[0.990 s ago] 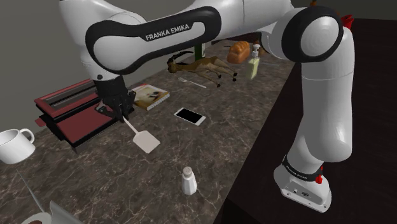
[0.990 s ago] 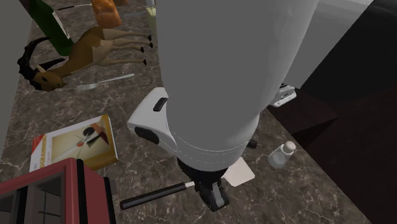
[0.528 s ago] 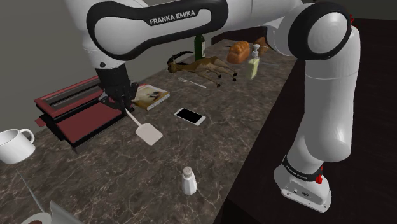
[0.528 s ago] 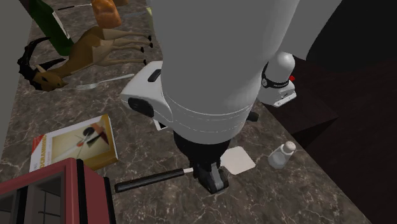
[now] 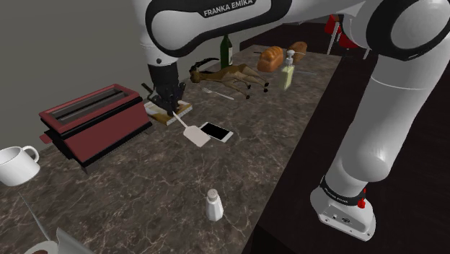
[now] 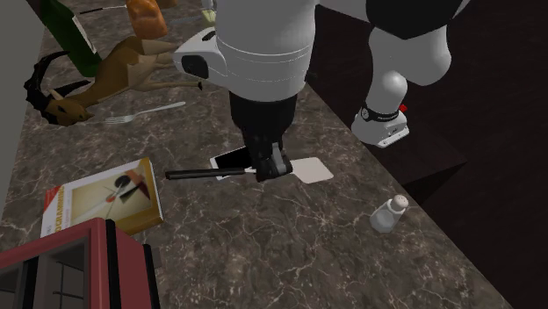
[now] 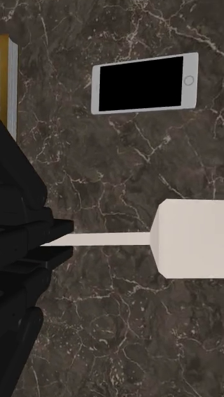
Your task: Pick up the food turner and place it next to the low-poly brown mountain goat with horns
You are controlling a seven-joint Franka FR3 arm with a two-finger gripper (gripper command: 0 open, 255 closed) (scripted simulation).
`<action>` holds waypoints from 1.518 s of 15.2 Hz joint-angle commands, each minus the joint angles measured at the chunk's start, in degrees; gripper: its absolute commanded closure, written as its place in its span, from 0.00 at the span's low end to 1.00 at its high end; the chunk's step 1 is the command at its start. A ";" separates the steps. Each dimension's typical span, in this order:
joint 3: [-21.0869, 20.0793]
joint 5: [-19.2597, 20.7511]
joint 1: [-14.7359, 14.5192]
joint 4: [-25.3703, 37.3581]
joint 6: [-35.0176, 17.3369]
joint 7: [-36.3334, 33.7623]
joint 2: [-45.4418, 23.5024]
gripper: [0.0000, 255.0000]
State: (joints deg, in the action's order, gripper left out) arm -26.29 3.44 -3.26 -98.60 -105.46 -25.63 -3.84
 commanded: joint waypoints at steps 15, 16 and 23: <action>13.18 -6.68 9.82 -19.76 -2.99 24.96 17.88 1.00; 14.11 -6.68 10.34 -20.39 -3.00 26.42 18.47 1.00; 20.69 -5.89 14.07 -23.00 -2.92 36.41 20.86 1.00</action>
State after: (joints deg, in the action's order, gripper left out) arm -6.54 -2.57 10.30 -121.11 -108.48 9.26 16.47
